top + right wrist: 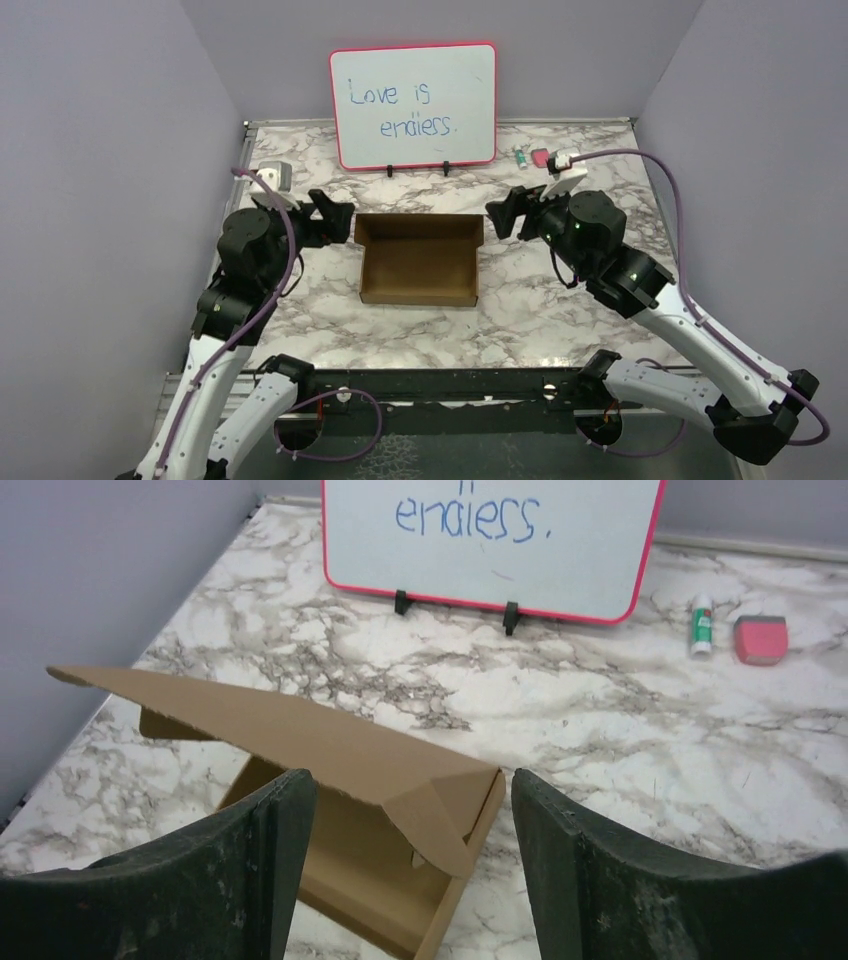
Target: Fold the paper box
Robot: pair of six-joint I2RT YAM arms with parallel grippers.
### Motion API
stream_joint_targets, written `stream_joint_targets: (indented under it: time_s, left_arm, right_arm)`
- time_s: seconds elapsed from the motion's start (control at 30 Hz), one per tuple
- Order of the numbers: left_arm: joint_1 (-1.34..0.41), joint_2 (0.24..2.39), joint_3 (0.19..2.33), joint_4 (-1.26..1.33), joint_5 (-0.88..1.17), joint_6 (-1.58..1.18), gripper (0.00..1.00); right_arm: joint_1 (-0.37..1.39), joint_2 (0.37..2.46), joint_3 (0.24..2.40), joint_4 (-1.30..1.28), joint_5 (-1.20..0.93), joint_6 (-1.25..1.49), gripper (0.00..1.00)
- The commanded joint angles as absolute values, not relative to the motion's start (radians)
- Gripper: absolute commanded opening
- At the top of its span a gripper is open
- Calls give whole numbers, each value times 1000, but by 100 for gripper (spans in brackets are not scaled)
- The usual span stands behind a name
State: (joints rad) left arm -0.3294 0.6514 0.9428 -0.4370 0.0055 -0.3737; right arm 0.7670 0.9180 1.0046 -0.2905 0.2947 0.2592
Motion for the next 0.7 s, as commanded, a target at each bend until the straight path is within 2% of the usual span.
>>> stream_joint_targets:
  time_s: [0.0, 0.27, 0.67]
  left_arm:
    - [-328, 783, 1034, -471, -22, -299, 82]
    - [-327, 944, 1062, -453, 58, -268, 72]
    - [-327, 914, 867, -440, 199, -319, 66]
  right_arm:
    - [773, 1017, 1099, -358, 339, 211, 77]
    - [773, 1172, 1178, -385, 308, 193, 77]
    - [774, 1143, 1043, -398, 181, 231, 76]
